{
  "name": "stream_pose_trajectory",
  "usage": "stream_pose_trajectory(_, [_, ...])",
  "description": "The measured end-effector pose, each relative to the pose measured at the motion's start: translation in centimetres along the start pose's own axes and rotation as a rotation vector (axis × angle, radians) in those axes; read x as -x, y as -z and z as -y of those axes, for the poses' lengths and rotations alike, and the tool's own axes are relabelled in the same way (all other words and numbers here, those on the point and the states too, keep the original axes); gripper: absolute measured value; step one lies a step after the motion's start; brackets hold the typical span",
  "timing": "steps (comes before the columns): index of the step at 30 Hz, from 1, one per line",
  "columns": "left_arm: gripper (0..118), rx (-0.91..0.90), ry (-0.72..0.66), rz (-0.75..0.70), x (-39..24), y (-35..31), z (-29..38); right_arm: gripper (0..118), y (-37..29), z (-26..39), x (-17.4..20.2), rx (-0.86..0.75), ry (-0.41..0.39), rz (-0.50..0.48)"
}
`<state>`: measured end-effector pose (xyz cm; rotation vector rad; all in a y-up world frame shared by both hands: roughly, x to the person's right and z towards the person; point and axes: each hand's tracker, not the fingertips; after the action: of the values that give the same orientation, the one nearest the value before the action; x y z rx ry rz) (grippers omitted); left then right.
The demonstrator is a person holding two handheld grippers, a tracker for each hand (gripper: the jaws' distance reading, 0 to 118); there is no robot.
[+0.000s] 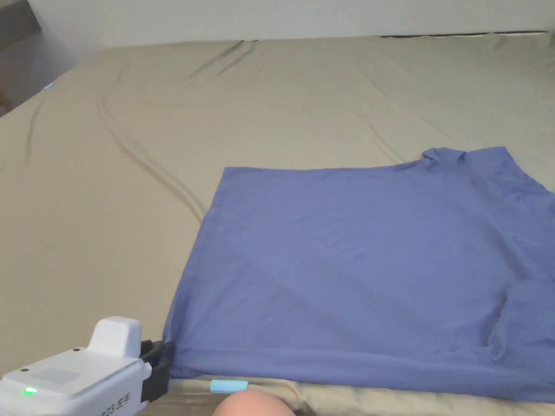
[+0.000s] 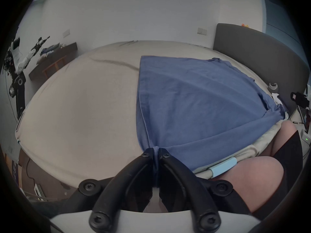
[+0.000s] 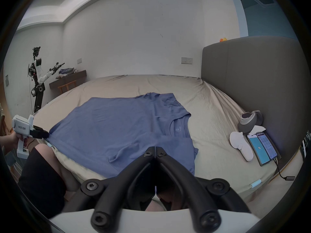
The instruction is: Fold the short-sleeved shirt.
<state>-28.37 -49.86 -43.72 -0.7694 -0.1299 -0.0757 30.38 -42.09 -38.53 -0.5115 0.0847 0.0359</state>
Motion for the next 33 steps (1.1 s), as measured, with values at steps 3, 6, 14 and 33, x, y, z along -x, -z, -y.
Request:
stream_pose_trajectory(3, [3, -0.043, -0.044, 0.010, 0.5, -1.5, -0.8, 0, 0.9, 0.4, -0.6, 0.052, -0.023, -0.002])
stream_pose_trajectory(6, [3, -0.082, -0.060, 0.012, 0.6, -2.6, -1.5, 0, 2.5, 1.0, -1.7, 0.131, -0.123, 0.004])
stream_pose_trajectory(14, [3, -0.060, -0.053, 0.009, -1.1, -2.6, -2.4, 84, 7.8, 4.2, -4.7, 0.315, -0.160, 0.031])
stream_pose_trajectory(33, [2, -0.021, -0.076, 0.011, 1.0, 0.3, -13.9, 9, 11.2, -9.2, -7.2, 0.364, 0.005, -0.047])
